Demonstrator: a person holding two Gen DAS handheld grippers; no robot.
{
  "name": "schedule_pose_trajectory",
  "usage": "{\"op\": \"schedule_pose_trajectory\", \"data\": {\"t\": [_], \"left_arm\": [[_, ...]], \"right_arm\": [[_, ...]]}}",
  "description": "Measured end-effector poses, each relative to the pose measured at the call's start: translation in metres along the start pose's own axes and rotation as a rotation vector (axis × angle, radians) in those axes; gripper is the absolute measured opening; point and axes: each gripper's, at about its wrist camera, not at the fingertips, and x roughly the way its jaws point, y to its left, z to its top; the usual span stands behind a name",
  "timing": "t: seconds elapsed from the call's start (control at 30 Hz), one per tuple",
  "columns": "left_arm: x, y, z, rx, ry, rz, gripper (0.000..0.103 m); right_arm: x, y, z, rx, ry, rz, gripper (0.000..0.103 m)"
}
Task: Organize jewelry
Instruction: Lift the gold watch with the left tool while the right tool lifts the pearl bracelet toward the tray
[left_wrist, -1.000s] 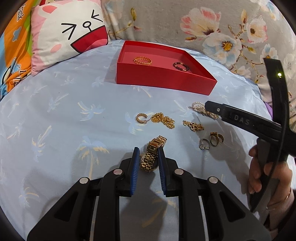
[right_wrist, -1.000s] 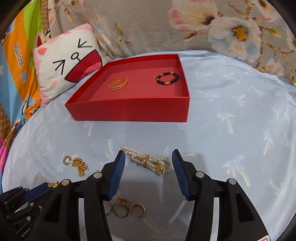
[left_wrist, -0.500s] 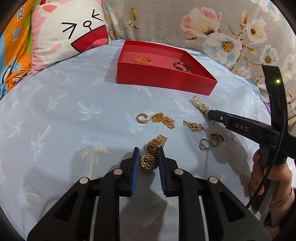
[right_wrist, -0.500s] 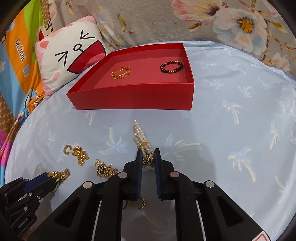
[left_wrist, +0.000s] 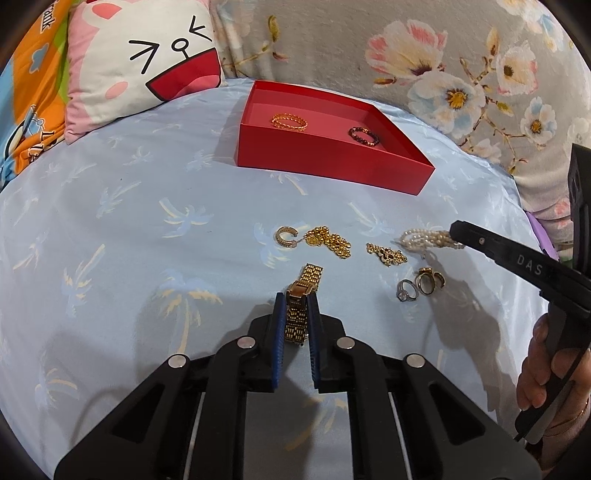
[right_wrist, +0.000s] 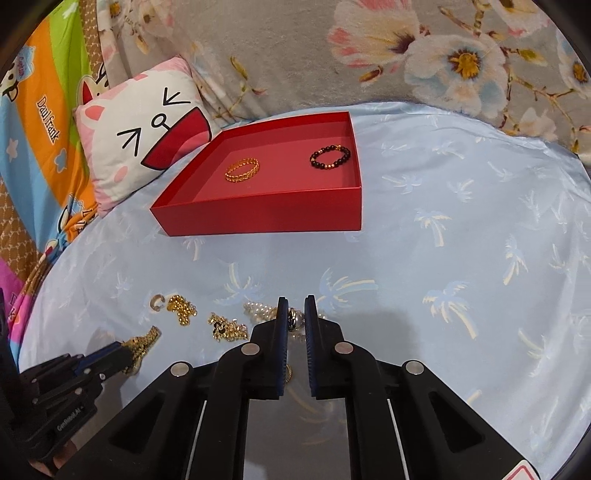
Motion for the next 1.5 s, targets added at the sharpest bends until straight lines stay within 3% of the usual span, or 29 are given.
{"op": "schedule_pose_trajectory", "data": {"t": [0.33, 0.4, 0.47, 0.5, 0.6, 0.63, 0.73, 0.77, 0.87, 0.9, 0.97, 1.0, 1.23, 1.5], "left_arm": [[-0.002, -0.001, 0.000, 0.008, -0.001, 0.004, 0.010], [-0.001, -0.001, 0.000, 0.009, 0.000, 0.004, 0.011], [-0.001, -0.001, 0.000, 0.012, 0.002, 0.002, 0.011], [0.000, -0.002, 0.000, 0.014, 0.002, 0.002, 0.011], [0.001, -0.005, -0.001, 0.030, 0.005, 0.009, 0.017], [0.004, -0.005, -0.001, 0.032, 0.023, 0.014, 0.029], [0.006, -0.008, 0.000, 0.043, 0.028, 0.024, 0.034], [0.006, -0.008, 0.001, 0.047, 0.028, 0.027, 0.034], [0.008, -0.009, 0.004, 0.044, 0.028, 0.031, 0.033], [0.010, -0.008, 0.005, 0.040, 0.028, 0.035, 0.033], [0.013, -0.008, 0.009, 0.026, 0.034, 0.021, 0.014], [0.015, -0.007, 0.010, 0.021, 0.036, 0.021, 0.012], [0.005, -0.012, 0.013, 0.016, 0.009, 0.007, 0.011], [-0.027, -0.019, 0.039, 0.011, -0.050, -0.040, 0.011]], "right_arm": [[0.010, -0.009, -0.012, 0.013, 0.053, 0.019, 0.006], [0.010, -0.008, -0.015, -0.005, 0.049, 0.007, 0.015], [0.011, -0.005, -0.015, -0.024, 0.045, -0.002, 0.038], [0.011, -0.003, -0.014, -0.037, 0.039, -0.005, 0.039], [0.017, 0.003, -0.010, -0.071, 0.050, 0.001, 0.039], [0.020, 0.004, -0.009, -0.082, 0.056, 0.003, 0.039], [0.029, 0.007, -0.010, -0.097, 0.085, 0.005, 0.032], [0.030, 0.007, -0.011, -0.095, 0.090, 0.008, 0.021], [0.030, 0.004, -0.011, -0.073, 0.090, 0.023, 0.014], [0.030, 0.003, -0.012, -0.062, 0.090, 0.031, 0.013], [0.028, 0.001, -0.013, -0.051, 0.086, 0.030, 0.013], [0.027, 0.000, -0.013, -0.046, 0.081, 0.029, 0.013], [0.008, -0.005, -0.008, -0.016, 0.037, 0.039, 0.013], [-0.020, -0.005, 0.011, 0.008, -0.035, 0.059, 0.013]]}}
